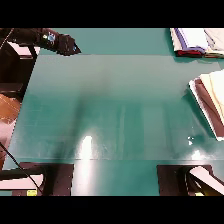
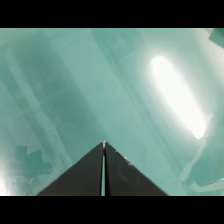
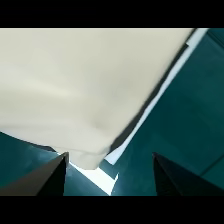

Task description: Fold the shirts.

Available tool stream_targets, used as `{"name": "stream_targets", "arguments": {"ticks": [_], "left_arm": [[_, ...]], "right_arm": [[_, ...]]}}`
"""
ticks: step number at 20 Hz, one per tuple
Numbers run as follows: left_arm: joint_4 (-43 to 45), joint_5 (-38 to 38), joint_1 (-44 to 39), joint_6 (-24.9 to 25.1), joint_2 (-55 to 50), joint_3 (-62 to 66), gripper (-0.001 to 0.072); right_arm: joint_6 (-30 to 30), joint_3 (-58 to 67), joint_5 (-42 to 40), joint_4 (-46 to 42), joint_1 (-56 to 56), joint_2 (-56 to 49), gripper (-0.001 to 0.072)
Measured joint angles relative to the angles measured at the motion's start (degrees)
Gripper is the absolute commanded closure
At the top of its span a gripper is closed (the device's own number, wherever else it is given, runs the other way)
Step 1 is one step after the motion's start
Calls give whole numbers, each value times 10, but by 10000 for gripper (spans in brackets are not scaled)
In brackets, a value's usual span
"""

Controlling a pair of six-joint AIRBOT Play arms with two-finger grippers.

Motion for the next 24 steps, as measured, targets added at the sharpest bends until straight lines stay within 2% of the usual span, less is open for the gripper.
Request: {"name": "stream_targets", "arguments": {"ticks": [3,6,9,14,15,18,19,24], "left_arm": [[0,-1,0,0,0,0,681],[-1,-1,0,0,0,0,681],[1,4,0,0,0,0,681],[7,13,0,0,0,0,681],[6,14,0,0,0,0,681],[5,17,0,0,0,0,681],[5,18,0,0,0,0,681],[3,20,0,0,0,0,681]], "right_arm": [[0,21,-6,38,-1,12,110],[0,56,-20,122,66,33,117],[0,84,-33,177,188,45,117],[0,104,-58,203,428,48,120],[0,106,-65,202,469,47,210],[0,108,-80,175,580,40,651],[0,108,-83,166,608,39,692],[0,109,-91,136,692,36,692]]}}
